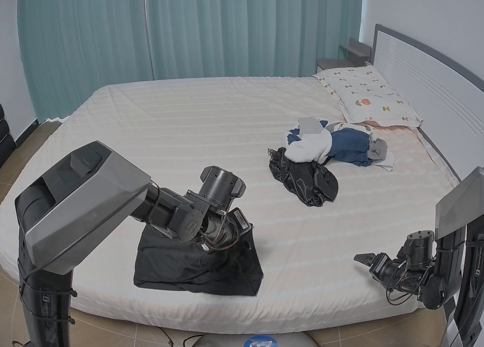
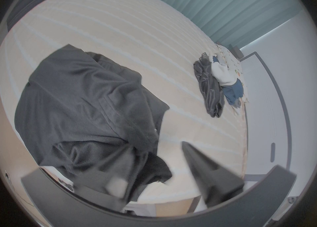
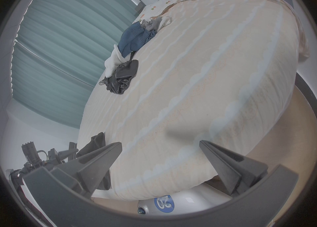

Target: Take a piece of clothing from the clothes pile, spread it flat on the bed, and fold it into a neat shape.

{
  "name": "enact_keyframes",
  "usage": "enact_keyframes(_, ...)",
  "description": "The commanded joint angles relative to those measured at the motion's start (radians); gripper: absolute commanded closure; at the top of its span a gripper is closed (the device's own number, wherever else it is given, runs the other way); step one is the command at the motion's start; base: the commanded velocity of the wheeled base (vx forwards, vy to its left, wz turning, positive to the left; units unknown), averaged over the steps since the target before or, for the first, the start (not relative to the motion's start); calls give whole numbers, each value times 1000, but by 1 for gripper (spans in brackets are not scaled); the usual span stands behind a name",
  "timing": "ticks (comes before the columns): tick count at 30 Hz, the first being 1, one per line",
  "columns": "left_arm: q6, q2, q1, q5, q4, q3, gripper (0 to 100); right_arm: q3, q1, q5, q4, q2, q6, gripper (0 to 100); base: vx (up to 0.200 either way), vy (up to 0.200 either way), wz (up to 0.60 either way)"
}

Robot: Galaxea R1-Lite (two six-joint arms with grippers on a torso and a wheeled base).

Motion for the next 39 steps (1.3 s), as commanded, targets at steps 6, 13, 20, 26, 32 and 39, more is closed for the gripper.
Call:
enact_keyframes(6,-104,-215,55,-203,-13,78,0,3,4,-1,-16,4,-1,0,0,0,0)
enact_keyframes(13,-103,-284,241,-214,-38,223,0,-46,71,-26,-15,-4,-15,0,0,0,0)
enact_keyframes(20,-111,-291,405,-286,-268,438,0,-245,211,-89,114,-67,-58,0,0,0,0)
enact_keyframes(26,-117,-300,499,-375,-490,589,0,-469,255,-109,401,-124,-58,0,0,100,0)
enact_keyframes(32,-115,-256,561,-399,-565,628,0,-722,337,-106,665,-111,-47,0,0,200,0)
enact_keyframes(39,-111,-228,574,-401,-568,628,0,-767,409,-119,679,-52,-49,0,0,200,0)
